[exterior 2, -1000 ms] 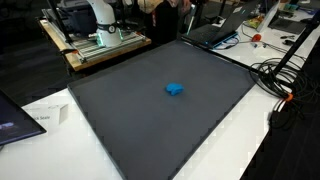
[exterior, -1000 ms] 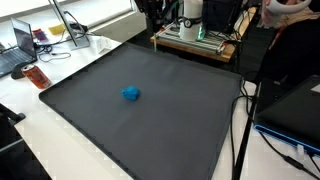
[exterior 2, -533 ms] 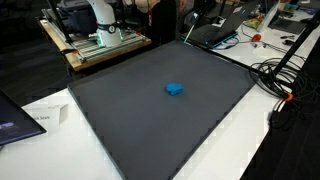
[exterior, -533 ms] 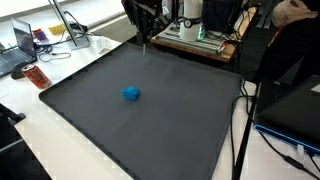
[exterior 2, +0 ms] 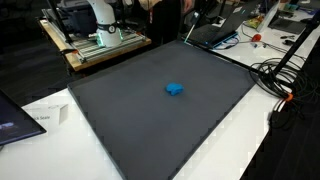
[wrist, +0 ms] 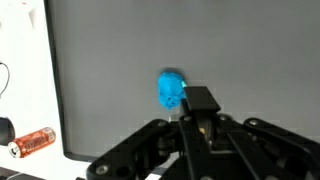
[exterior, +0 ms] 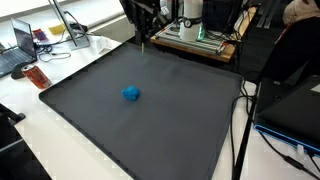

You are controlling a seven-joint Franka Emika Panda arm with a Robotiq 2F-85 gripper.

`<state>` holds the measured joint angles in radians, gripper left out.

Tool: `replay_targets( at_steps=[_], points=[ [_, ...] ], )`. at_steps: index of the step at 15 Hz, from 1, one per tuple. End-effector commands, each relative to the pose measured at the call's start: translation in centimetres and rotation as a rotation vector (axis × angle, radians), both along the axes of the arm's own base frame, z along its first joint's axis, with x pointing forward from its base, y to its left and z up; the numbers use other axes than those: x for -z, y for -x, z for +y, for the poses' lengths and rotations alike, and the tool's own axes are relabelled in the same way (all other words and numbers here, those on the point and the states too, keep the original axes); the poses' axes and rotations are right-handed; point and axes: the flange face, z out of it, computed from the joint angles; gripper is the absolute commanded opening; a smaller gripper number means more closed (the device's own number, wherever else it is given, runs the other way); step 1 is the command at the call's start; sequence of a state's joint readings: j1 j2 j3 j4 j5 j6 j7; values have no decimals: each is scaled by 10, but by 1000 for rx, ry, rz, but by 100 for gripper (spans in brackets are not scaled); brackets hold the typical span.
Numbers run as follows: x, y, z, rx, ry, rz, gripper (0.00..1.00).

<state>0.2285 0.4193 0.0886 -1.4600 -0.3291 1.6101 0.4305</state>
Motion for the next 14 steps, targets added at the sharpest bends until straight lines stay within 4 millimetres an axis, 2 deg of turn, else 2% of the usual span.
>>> replay_targets(
  at_steps=[1,9,14],
  points=[
    [14,-9,18,25,67,-43,3],
    [80,-25,56,73,266,-72,3],
    [115,-39,63,91,348,-90,3]
  ],
)
